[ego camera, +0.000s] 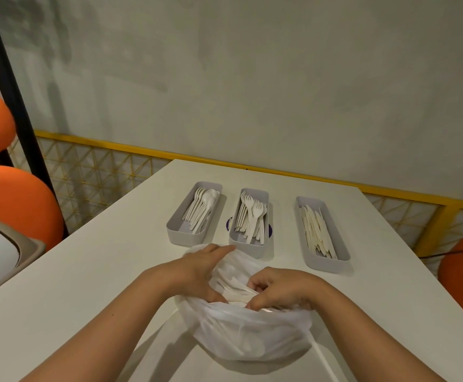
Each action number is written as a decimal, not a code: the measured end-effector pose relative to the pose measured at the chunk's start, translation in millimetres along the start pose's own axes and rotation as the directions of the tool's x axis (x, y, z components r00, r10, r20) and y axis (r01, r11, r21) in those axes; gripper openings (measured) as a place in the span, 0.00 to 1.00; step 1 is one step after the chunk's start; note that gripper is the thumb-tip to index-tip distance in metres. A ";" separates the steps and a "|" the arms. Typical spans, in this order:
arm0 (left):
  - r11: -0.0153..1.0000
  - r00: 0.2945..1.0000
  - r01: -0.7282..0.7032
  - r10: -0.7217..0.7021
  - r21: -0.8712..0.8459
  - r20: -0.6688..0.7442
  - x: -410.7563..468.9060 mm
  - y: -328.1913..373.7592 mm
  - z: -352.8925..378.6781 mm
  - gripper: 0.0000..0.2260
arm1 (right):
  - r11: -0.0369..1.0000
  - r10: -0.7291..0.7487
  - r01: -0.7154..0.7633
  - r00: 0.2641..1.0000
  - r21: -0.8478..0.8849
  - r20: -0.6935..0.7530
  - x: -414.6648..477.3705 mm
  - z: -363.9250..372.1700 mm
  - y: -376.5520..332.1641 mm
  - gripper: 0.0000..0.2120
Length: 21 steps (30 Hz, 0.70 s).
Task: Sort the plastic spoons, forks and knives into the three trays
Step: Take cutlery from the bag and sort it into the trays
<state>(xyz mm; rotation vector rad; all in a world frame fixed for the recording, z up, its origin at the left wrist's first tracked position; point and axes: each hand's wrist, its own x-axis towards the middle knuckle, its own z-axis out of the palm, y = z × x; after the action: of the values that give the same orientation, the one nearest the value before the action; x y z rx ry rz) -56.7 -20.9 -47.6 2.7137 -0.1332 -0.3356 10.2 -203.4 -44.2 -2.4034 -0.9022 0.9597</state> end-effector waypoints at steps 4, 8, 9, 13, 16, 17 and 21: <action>0.998 1.000 0.009 -0.010 -0.062 -0.019 -0.9 -6.7 -1.7 0.47 | 0.998 0.001 -0.001 1.000 0.064 0.003 -5.3 -5.6 4.9 0.06; 0.991 0.999 0.026 -0.031 -0.128 -0.032 -1.0 -14.0 -3.0 0.48 | 0.995 0.014 -0.011 0.999 0.101 -0.030 -11.8 -12.8 14.7 0.04; 0.988 0.998 0.035 -0.041 -0.151 -0.038 -0.7 -15.6 -3.1 0.49 | 0.993 0.004 0.001 0.999 0.119 -0.045 -14.1 -14.8 16.0 0.04; 0.966 0.994 0.059 -0.080 -0.253 -0.072 -0.4 -15.6 -6.4 0.52 | 0.968 -0.075 0.100 0.990 0.230 -0.116 -21.0 -19.8 19.4 0.10; 0.949 0.990 0.038 -0.079 -0.313 -0.121 -0.2 -12.1 -10.1 0.55 | 0.935 -0.089 0.132 0.986 0.330 -0.142 -21.5 -18.4 21.2 0.11; 0.941 0.988 0.031 -0.080 -0.337 -0.132 0.1 -11.7 -10.8 0.56 | 0.924 -0.094 0.143 0.984 0.355 -0.150 -21.4 -18.3 22.3 0.11; 0.933 0.981 0.023 -0.090 -0.359 -0.170 -1.5 -11.2 -13.6 0.55 | 0.880 -0.136 0.202 0.974 0.429 -0.179 -25.1 -20.6 23.7 0.10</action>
<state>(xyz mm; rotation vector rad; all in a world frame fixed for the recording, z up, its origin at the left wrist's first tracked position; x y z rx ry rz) -54.2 -5.3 -39.6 2.3742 0.0558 -0.1083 21.0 -240.2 -31.8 -1.9406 -0.7303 0.8096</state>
